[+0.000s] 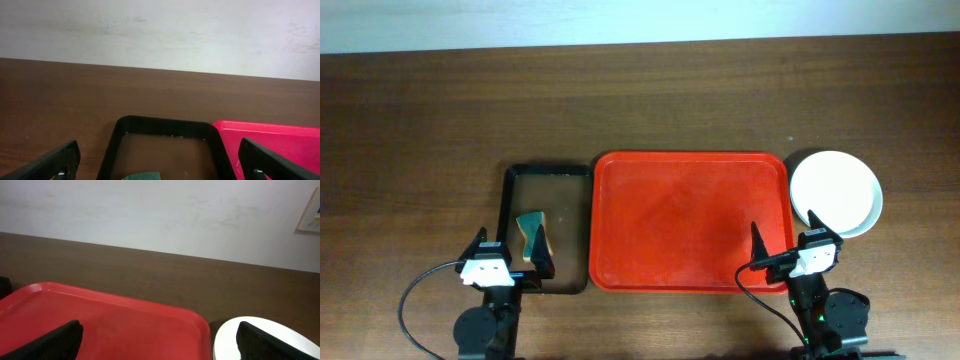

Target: Clean dirty plates on tray and stack at the side

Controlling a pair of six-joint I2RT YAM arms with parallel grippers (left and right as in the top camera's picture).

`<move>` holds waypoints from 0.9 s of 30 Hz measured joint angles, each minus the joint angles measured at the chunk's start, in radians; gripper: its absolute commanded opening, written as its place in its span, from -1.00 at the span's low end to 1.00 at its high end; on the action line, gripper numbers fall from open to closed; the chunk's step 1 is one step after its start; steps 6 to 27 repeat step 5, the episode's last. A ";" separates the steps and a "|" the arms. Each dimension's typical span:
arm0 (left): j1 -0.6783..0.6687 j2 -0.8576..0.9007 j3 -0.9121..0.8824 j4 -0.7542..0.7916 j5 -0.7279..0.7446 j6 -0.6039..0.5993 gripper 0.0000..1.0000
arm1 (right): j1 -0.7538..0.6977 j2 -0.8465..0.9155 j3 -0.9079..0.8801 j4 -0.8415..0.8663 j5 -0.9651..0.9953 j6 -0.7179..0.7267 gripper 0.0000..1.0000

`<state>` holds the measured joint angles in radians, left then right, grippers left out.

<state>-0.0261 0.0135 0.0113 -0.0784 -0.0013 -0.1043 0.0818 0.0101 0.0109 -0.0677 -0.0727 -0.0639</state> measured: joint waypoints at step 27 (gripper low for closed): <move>0.000 0.000 0.000 0.000 0.000 0.000 0.98 | 0.000 0.000 0.000 0.000 0.000 -0.001 0.97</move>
